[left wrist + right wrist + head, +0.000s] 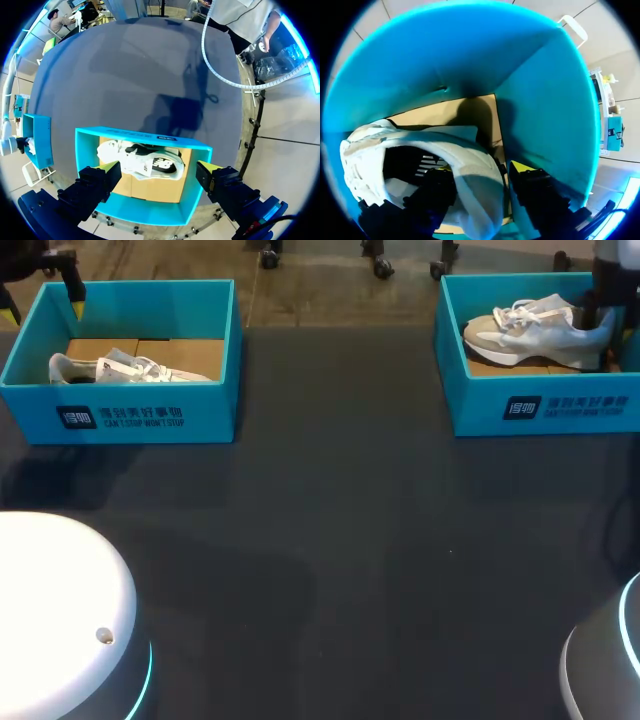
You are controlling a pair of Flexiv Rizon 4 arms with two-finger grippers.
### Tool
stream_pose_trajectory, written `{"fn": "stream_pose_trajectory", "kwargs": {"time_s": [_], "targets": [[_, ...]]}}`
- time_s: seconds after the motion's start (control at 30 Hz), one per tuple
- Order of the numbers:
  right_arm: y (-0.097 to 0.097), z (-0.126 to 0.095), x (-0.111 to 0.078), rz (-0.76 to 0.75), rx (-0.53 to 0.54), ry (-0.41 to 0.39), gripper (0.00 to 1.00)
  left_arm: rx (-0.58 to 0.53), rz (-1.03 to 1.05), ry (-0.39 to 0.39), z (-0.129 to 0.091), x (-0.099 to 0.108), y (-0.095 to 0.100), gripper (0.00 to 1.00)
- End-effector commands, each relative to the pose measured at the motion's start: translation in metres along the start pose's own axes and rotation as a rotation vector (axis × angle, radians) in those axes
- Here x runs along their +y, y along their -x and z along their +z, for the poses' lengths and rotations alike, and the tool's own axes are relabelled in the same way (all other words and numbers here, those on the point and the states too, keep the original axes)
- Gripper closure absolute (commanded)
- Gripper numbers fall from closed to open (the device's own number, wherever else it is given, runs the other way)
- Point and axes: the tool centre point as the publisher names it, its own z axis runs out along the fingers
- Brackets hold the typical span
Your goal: Take the shoe out of the shoebox, open the shoe tongue, remove and reinsert the insole, then place the shoe into the shoebox
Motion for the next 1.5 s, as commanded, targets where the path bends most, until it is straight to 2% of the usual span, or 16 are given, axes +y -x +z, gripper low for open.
{"fn": "stream_pose_trajectory", "kwargs": {"time_s": [0.03, 0.13, 0.17, 0.23, 0.27, 0.57, 0.7, 1.1, 1.5], "targets": [[0.001, 0.012, 0.012, 0.007, 0.011, -0.055, 0.52, 0.002, 0.0, 0.003, 0.0, -0.002, 0.0, 0.0], [0.001, 0.015, 0.011, 0.008, 0.008, -0.064, 0.63, 0.002, 0.0, 0.003, 0.0, -0.002, 0.0, 0.0], [0.001, 0.015, 0.01, 0.009, 0.007, -0.065, 0.72, 0.002, 0.0, 0.003, 0.0, -0.002, 0.0, 0.0], [0.001, 0.012, 0.009, 0.011, 0.0, -0.063, 0.98, 0.002, 0.0, 0.003, 0.0, -0.002, 0.0, 0.0], [0.0, 0.011, 0.008, 0.012, -0.001, -0.062, 1.0, 0.002, 0.0, 0.003, 0.0, -0.002, 0.0, 0.0], [0.001, -0.003, 0.002, 0.008, -0.012, -0.052, 1.0, 0.002, 0.0, 0.003, 0.0, -0.002, 0.0, 0.0], [0.003, -0.018, -0.005, 0.005, -0.016, -0.044, 1.0, 0.002, 0.0, 0.003, 0.0, -0.002, 0.0, 0.0], [0.016, -0.073, -0.028, -0.017, -0.067, -0.004, 1.0, 0.002, 0.0, 0.003, 0.0, -0.002, 0.0, 0.0], [0.031, -0.133, -0.034, -0.009, -0.122, 0.027, 1.0, 0.002, 0.0, 0.003, 0.0, -0.002, 0.0, 0.0]]}}
